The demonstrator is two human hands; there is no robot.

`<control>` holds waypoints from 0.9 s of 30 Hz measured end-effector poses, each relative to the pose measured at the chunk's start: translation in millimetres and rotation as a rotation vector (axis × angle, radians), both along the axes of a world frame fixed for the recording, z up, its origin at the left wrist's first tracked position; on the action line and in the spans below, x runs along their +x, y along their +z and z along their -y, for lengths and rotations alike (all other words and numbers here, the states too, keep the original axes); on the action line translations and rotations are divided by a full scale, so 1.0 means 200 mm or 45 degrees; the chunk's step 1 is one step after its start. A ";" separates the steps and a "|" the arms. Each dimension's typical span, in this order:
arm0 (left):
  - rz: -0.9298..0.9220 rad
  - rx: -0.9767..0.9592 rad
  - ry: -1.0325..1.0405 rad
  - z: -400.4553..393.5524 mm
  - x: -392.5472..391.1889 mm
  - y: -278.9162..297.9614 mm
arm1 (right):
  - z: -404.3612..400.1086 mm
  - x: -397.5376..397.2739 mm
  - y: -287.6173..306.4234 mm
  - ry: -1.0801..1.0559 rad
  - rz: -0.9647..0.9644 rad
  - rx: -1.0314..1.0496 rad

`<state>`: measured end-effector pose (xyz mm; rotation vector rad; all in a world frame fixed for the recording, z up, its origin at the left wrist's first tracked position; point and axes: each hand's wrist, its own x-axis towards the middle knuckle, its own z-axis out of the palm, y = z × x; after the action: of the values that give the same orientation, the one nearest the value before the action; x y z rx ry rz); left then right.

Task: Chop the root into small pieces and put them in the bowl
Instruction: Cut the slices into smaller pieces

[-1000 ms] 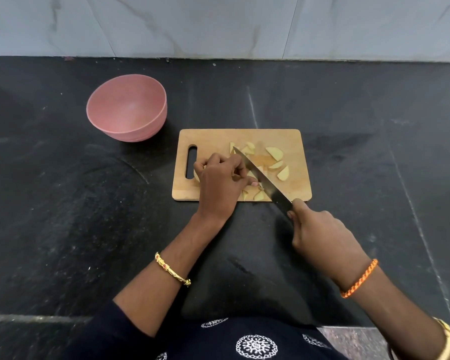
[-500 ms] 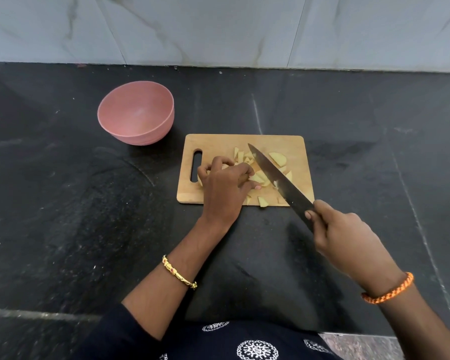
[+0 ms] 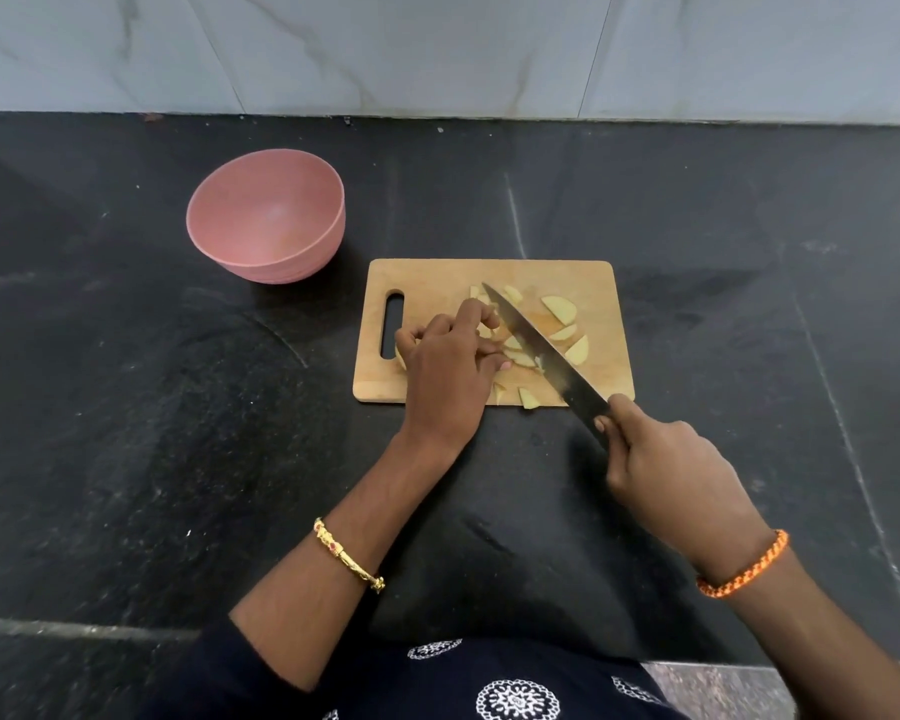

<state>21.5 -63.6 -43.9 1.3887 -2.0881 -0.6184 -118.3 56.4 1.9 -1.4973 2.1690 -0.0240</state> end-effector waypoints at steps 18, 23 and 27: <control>0.123 -0.073 0.017 0.01 -0.02 0.04 | 0.01 -0.05 0.06 0.035 0.152 0.148; 0.225 -0.103 -0.024 0.01 0.00 0.03 | 0.01 -0.06 0.07 0.029 0.155 0.151; 0.246 -0.085 -0.049 0.02 -0.01 0.03 | 0.01 -0.04 0.07 0.021 0.143 0.190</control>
<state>19.2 -67.1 -37.7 1.4222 -2.2693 -0.4403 -126.1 53.9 15.8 -1.3964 2.0227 0.0565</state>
